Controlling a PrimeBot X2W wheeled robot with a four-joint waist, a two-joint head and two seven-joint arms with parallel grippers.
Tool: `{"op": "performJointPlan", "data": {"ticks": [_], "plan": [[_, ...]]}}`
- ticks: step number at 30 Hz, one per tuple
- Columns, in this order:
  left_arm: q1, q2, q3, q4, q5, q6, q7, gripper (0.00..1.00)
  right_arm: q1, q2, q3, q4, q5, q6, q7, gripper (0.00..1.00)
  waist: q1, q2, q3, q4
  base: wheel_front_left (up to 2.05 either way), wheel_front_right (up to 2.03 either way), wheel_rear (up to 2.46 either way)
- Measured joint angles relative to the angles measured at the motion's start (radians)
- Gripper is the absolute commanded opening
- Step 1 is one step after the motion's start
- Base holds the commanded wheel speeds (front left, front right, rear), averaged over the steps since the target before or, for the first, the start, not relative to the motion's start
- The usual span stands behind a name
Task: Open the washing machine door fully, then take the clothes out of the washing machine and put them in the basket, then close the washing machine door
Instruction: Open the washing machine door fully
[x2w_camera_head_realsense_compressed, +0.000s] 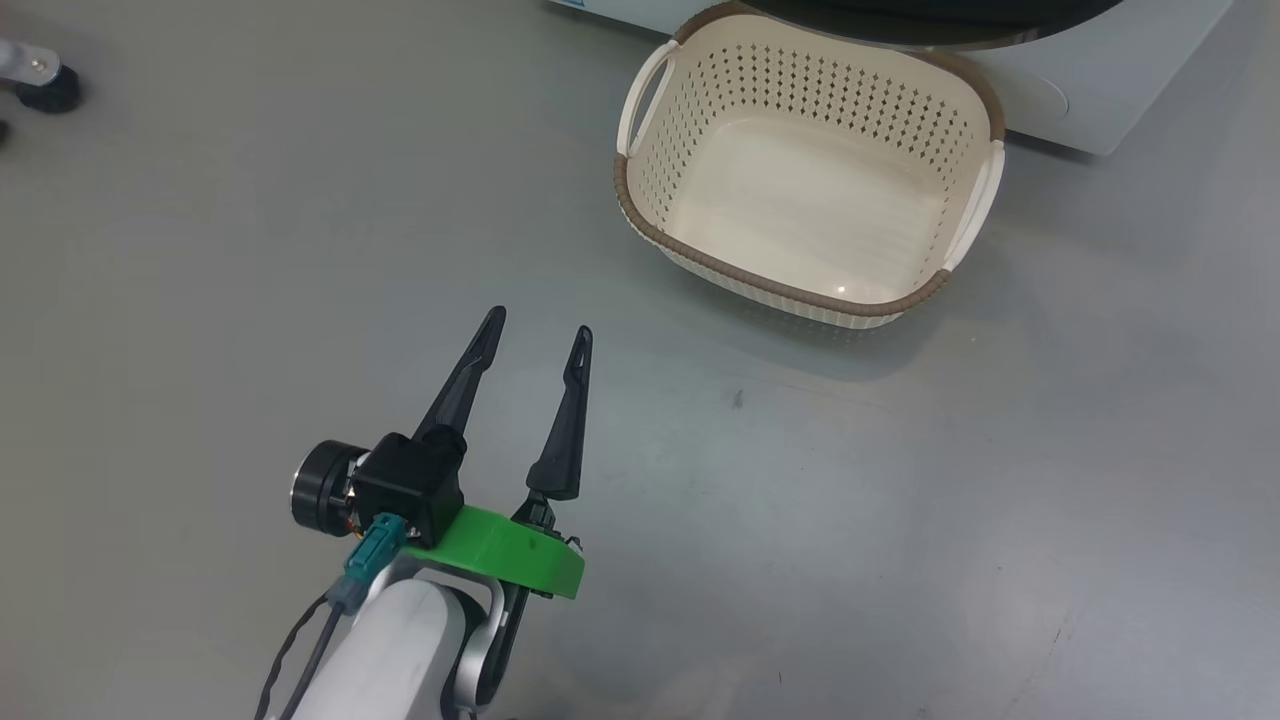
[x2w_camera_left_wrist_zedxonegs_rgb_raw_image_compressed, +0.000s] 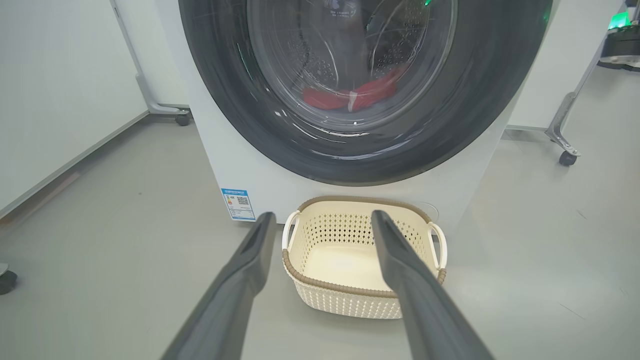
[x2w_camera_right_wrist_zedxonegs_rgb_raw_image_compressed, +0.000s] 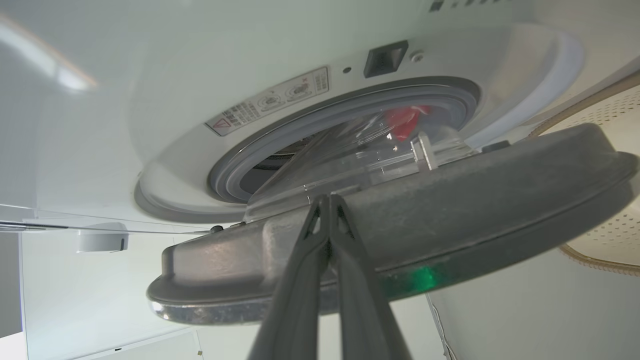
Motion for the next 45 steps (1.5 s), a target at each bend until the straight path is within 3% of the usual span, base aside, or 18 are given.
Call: {"op": "performJointPlan", "data": {"ticks": [18, 30, 45], "plan": [[0.002, 0.0, -0.006, 0.0, 0.009, 0.0, 0.0, 1.0, 0.001, -0.006, -0.003, 0.03, 0.004, 0.0, 0.062, 0.0, 0.0, 0.0, -0.006, -0.007, 0.0, 0.0, 0.0], [0.002, 0.0, -0.019, -0.006, 0.011, 0.0, 0.0, 1.0, -0.011, -0.009, -0.039, 0.021, 0.029, 0.0, 0.025, 0.0, 0.0, 0.0, 0.017, 0.01, 0.0, 0.0, 0.0], [0.003, 0.0, 0.001, -0.002, 0.011, 0.0, 0.0, 1.0, 0.011, 0.01, 0.017, 0.058, 0.006, 0.0, 0.083, 0.0, 0.0, 0.0, -0.002, 0.014, 0.0, 0.0, 0.0]]}}
